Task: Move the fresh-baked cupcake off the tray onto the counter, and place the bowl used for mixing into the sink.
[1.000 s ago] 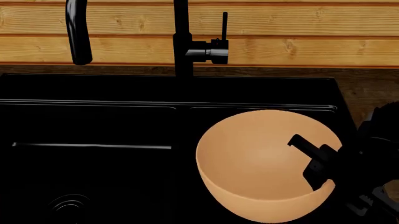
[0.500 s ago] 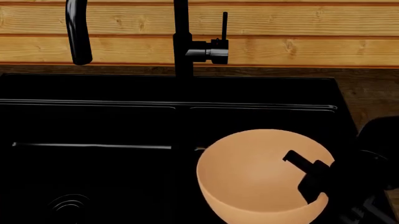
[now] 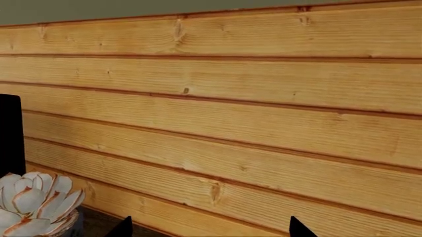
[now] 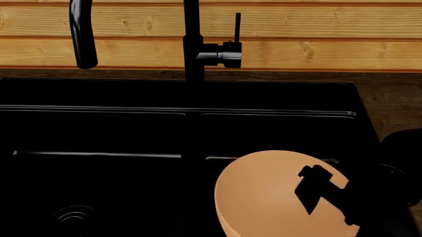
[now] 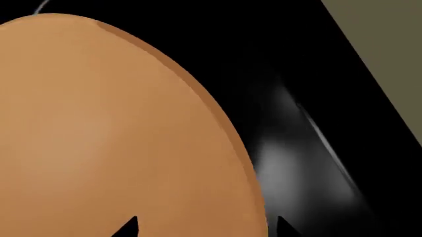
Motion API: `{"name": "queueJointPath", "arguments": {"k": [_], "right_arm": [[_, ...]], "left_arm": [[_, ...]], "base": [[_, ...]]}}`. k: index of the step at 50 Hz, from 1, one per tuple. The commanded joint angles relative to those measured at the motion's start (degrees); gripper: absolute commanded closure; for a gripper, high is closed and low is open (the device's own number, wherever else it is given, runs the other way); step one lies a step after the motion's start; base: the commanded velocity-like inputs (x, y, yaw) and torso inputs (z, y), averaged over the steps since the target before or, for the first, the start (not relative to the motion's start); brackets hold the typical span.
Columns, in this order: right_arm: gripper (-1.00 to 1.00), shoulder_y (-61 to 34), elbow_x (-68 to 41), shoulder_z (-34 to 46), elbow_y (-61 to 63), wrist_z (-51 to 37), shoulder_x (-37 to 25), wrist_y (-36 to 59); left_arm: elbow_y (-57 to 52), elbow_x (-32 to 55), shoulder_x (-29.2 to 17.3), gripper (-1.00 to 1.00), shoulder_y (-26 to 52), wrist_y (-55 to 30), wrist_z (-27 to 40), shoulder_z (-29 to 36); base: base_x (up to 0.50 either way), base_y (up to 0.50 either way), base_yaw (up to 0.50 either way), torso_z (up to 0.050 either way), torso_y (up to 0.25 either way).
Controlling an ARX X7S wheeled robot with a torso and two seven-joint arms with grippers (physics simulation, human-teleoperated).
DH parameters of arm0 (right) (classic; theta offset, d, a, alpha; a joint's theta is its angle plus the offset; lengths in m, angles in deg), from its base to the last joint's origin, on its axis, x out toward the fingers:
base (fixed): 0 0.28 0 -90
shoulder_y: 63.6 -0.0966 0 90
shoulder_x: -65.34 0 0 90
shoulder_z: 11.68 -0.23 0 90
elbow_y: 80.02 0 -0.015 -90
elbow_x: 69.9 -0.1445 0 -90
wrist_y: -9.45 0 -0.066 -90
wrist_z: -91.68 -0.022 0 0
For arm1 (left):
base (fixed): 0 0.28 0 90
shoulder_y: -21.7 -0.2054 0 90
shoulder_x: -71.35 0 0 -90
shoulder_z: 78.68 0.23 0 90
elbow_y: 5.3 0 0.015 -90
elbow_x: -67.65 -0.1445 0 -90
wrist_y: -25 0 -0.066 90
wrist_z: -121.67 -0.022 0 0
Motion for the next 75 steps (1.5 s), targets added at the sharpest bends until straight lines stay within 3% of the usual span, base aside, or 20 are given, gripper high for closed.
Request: {"name": "queueJointPath", "arguments": {"k": [1, 24, 36, 75], "right_arm": [[-1.00, -0.6, -3.0, 3.7, -1.8, -0.6, 0.1, -1.6], [-1.00, -7.8, -0.2, 4.8, -0.8, 0.3, -1.4, -1.8], [-1.00, -17.4, 2.8, 3.8, 21.5, -3.3, -10.1, -15.0], [-1.00, -37.7, 11.6, 1.0, 46.5, -15.8, -25.4, -29.9]], "left_arm": [[0.4, 0.2, 0.4, -1.00, 0.0, 0.5, -0.4, -0.5], [0.0, 0.4, 0.2, -1.00, -0.2, 0.4, -0.1, -0.5], [-0.2, 0.6, 0.2, -1.00, 0.0, 0.1, 0.0, -0.4], [-1.0, 0.9, 0.0, -1.00, 0.3, -0.3, 0.2, 0.1]], "base": [[0.00, 0.00, 0.00, 0.000, 0.000], [0.00, 0.00, 0.00, 0.000, 0.000], [0.00, 0.00, 0.00, 0.000, 0.000], [0.00, 0.00, 0.00, 0.000, 0.000]]}}
